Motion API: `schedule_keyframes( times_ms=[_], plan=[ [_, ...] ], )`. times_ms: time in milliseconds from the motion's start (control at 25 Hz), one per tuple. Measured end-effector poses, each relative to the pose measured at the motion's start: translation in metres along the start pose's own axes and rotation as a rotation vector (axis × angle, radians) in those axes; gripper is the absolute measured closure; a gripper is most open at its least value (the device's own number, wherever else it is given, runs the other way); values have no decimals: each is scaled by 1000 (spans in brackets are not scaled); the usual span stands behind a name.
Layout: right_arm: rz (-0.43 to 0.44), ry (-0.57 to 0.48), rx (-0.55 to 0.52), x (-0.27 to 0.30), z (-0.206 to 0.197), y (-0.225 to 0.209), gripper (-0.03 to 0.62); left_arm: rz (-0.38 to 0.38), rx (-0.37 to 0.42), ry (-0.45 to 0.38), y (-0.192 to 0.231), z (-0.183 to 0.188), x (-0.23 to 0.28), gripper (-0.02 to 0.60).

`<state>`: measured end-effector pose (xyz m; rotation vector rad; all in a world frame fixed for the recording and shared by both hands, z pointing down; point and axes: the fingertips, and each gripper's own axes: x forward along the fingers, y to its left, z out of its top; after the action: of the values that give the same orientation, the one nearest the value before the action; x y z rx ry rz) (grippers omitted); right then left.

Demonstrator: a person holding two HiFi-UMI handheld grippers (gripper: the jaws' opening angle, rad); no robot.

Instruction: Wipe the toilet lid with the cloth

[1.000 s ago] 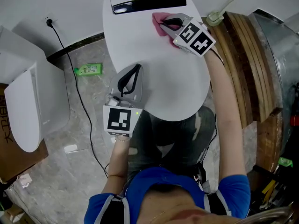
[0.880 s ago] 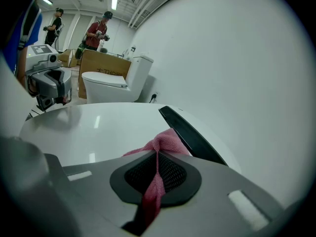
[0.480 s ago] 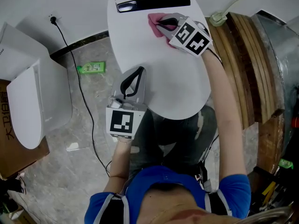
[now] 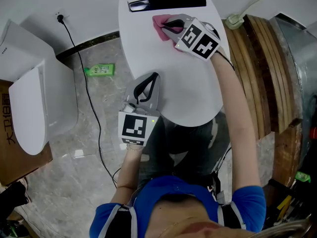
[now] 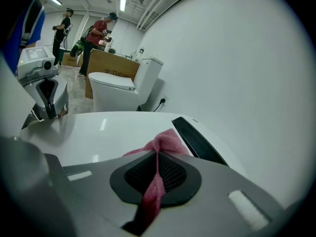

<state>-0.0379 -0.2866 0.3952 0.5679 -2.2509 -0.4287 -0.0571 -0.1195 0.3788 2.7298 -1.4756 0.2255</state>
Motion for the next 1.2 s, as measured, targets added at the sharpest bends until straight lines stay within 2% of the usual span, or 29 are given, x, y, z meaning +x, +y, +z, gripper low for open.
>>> schedule_keyframes(
  times_ms=[200, 600, 840, 1200],
  plan=[
    [10, -9, -9, 5, 8, 5, 586, 13, 8, -1, 2, -4, 1, 578],
    [24, -15, -26, 10, 18, 11, 586, -22, 24, -10, -2, -4, 0, 578],
    [34, -17, -34, 15, 24, 15, 586, -15, 51, 2, -3, -6, 1, 578],
    [53, -24, -53, 22, 35, 22, 585, -42, -7, -4, 0, -5, 0, 578]
  ],
)
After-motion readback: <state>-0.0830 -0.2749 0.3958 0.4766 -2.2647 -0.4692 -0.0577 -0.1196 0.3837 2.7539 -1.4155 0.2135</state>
